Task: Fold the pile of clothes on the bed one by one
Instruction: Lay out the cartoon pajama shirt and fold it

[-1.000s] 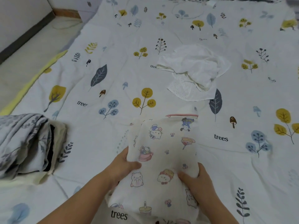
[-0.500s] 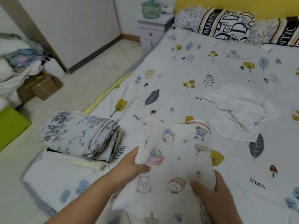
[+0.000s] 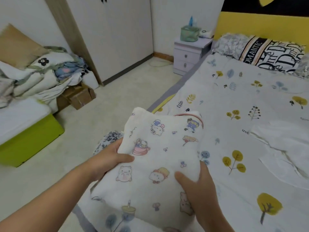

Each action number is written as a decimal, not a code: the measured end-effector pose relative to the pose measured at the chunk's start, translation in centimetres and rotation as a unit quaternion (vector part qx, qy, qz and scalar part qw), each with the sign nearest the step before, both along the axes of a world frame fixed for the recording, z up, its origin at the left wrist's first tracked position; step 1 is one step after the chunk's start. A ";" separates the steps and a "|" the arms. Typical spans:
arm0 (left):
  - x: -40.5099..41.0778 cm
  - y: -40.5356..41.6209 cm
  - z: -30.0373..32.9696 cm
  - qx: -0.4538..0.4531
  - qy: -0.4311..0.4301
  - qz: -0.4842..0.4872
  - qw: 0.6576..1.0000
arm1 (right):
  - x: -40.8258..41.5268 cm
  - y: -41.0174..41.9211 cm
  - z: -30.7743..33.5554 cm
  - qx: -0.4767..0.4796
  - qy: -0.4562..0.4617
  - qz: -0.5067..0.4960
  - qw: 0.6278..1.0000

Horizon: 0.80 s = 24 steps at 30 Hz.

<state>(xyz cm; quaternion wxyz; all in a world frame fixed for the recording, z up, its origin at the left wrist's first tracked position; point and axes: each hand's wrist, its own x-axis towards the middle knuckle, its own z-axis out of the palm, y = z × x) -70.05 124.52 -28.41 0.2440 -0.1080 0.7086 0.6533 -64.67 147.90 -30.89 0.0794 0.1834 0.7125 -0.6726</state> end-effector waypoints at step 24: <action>2.6 -0.2 -9.1 0.087 0.002 0.535 0.840 | -23.6 -11.6 -1.5 0.189 -0.126 0.509 0.830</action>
